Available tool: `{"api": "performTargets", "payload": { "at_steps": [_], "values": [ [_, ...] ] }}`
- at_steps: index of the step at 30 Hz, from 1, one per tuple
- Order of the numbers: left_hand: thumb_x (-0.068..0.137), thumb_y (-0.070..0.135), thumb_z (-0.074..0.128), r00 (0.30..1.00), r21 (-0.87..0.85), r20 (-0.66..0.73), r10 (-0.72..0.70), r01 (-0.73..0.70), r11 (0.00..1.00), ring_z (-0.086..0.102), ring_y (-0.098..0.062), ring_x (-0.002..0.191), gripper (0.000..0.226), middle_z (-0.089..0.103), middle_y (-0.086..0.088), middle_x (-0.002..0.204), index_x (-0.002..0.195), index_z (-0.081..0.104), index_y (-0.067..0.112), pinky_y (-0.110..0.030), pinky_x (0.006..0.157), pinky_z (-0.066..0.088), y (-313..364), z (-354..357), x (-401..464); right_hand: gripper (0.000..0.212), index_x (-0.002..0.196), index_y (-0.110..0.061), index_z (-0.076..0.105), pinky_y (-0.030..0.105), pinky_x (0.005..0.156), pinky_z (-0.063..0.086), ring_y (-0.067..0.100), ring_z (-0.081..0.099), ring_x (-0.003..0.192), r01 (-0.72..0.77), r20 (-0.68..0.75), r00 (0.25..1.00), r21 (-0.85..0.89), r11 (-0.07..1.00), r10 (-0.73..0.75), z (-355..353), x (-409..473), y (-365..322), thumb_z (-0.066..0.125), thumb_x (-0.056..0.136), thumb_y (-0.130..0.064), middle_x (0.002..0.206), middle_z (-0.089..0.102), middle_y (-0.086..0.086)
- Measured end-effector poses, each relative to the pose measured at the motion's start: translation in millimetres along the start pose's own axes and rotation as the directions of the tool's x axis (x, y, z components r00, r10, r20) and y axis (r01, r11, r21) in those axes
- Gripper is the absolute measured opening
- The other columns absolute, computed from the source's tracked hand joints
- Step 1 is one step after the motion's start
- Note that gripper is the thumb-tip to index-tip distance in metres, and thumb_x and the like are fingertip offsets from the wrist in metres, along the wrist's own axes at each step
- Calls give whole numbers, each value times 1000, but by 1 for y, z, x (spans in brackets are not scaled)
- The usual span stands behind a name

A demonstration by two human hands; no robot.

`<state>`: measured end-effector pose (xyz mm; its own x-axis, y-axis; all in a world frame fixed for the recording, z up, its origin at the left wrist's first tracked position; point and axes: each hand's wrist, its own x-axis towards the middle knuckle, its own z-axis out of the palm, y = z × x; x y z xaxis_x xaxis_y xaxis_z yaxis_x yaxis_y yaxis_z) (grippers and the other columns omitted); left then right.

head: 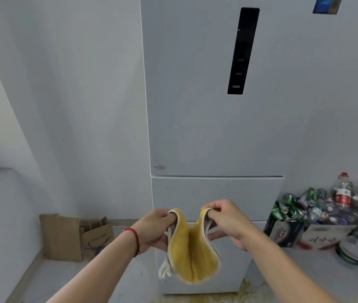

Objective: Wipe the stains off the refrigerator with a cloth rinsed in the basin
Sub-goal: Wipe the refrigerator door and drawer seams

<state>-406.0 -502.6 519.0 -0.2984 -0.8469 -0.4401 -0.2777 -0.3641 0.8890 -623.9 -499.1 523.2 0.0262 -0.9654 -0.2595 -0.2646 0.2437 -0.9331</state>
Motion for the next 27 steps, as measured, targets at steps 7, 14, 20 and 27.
{"api": "performTargets", "payload": {
  "at_steps": [7,14,20,27],
  "values": [
    [87,14,53,998,-226,55,-41,52,973,72,-35,87,24,74,-13,92,92,77,11,-49,81,62,-25,2,0,29,131,-20,61,50,88,63,33,74,106,-67,131,991,281,957,31,59,-13,14,56,103,-18,118,73,13],
    [92,16,54,929,558,13,369,-313,768,68,-18,82,15,71,2,87,97,64,24,-36,74,56,-32,-4,49,41,118,4,66,61,80,62,39,70,81,-296,-123,892,570,767,435,64,13,62,54,105,-33,98,69,23],
    [82,14,62,935,528,274,227,-343,777,64,3,109,45,71,19,117,119,70,39,-20,96,52,-16,15,99,68,133,-5,66,50,81,59,42,71,98,-72,43,943,994,77,329,65,76,98,44,102,-62,112,74,26],
    [90,-10,53,838,192,-515,180,-91,977,70,-27,92,38,74,-8,104,102,72,20,-44,82,61,-19,-63,149,50,123,-20,64,48,84,49,35,63,97,343,-478,870,767,542,126,30,146,118,48,94,-58,110,71,13]
  ]
}}
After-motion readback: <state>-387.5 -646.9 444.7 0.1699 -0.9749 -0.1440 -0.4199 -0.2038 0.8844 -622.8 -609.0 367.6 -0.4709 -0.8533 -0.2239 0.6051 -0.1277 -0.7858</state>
